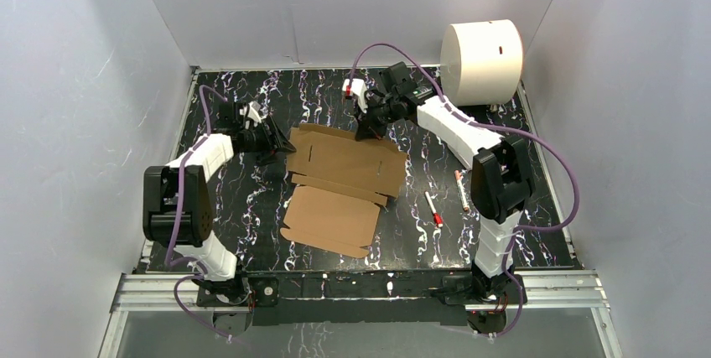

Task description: Fold the paper box

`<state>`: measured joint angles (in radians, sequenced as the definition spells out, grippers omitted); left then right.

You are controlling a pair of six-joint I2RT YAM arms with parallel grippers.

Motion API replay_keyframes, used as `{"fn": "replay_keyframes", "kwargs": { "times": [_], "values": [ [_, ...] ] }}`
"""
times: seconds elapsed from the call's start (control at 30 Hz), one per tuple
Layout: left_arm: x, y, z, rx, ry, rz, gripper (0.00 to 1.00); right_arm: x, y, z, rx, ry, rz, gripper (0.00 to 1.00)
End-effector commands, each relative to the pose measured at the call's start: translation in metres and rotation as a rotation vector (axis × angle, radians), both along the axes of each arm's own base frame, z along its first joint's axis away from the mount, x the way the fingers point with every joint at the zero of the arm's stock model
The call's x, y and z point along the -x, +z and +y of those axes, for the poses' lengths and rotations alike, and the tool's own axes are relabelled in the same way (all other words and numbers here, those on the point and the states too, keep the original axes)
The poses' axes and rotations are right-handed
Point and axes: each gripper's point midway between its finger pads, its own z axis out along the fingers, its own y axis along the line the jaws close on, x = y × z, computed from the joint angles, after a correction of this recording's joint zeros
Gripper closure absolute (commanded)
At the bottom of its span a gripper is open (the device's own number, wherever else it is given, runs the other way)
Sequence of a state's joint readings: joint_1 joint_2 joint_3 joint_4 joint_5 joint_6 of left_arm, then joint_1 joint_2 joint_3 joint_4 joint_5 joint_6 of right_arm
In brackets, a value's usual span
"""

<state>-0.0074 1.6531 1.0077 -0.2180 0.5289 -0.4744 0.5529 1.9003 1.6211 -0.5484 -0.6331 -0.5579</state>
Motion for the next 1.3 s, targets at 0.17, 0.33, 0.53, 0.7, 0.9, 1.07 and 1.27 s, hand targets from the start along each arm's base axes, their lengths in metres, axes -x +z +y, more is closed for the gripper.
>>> {"fn": "replay_keyframes", "kwargs": {
  "times": [0.17, 0.33, 0.53, 0.7, 0.9, 1.07, 1.27],
  "values": [
    [-0.015, 0.107, 0.016, -0.064, 0.078, -0.298, 0.38, -0.001, 0.029, 0.002, 0.029, -0.001, -0.138, 1.00],
    [-0.022, 0.136, 0.013, -0.051, 0.087, -0.370, 0.39, -0.004, 0.036, 0.005, 0.050, -0.003, -0.196, 1.00],
    [-0.027, 0.146, -0.011, 0.000, 0.021, -0.400, 0.40, 0.002, 0.040, 0.012, 0.081, 0.035, -0.259, 1.00],
    [-0.034, 0.144, -0.024, 0.030, -0.015, -0.388, 0.42, 0.006, 0.039, 0.017, 0.100, 0.043, -0.284, 1.00],
    [-0.032, 0.120, -0.038, 0.040, -0.023, -0.327, 0.43, 0.007, 0.040, 0.021, 0.117, 0.040, -0.337, 1.00],
    [-0.025, 0.116, -0.046, 0.062, -0.017, -0.323, 0.48, 0.004, 0.045, 0.023, 0.132, 0.026, -0.371, 1.00],
    [-0.012, 0.111, -0.061, 0.083, -0.029, -0.309, 0.56, -0.001, 0.056, 0.026, 0.124, 0.012, -0.428, 1.00]
  ]
}}
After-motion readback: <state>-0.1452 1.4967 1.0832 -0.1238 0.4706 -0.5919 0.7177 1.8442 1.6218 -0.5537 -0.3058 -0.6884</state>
